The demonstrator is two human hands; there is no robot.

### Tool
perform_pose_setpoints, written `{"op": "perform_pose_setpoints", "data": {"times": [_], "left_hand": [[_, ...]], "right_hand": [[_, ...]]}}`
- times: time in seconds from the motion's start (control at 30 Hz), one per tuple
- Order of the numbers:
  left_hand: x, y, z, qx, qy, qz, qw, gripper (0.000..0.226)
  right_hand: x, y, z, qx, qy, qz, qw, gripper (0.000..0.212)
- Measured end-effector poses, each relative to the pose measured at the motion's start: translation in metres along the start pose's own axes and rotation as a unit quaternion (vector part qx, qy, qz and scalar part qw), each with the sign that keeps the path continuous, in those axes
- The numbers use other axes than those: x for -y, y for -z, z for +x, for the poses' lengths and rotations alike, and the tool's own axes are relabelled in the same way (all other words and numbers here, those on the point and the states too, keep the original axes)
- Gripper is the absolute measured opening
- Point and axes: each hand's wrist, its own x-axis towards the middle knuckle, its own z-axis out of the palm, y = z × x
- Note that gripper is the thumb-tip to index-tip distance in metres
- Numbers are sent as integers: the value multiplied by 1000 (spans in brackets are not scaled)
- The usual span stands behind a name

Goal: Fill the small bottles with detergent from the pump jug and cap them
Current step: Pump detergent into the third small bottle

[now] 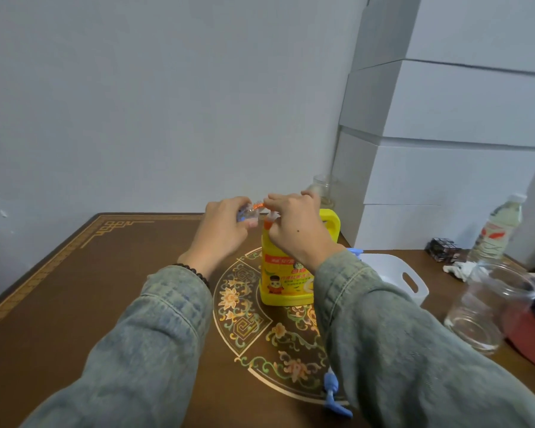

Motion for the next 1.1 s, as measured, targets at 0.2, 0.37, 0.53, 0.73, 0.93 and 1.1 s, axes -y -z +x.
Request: {"op": "perform_pose_setpoints", "data": {"times": [0.2,0.37,0.53,0.73,0.93,1.1], "left_hand": [[3,-4,-5,2,8,-14,1000,33],[0,0,0,-4,2,-8,1000,35],[8,-8,-7,4,19,-22,1000,30],[4,-2,-4,-8,4,-20,1000,33],[10,-7,-2,2,6,-12,1000,30],[13,-10,-3,11,7,-6,1000,32]], "right_hand": [[2,-4,-3,15,-15,5,1000,27],[2,3,-2,4,-11,7,1000,31],[1,-10,-6,20,-21,0,1000,27],[0,-1,-3,-5,-8,4,1000,27],[1,-4,-3,24,-15,-21,999,31],[1,-8,-6,30,-12,-18,999,29]]}}
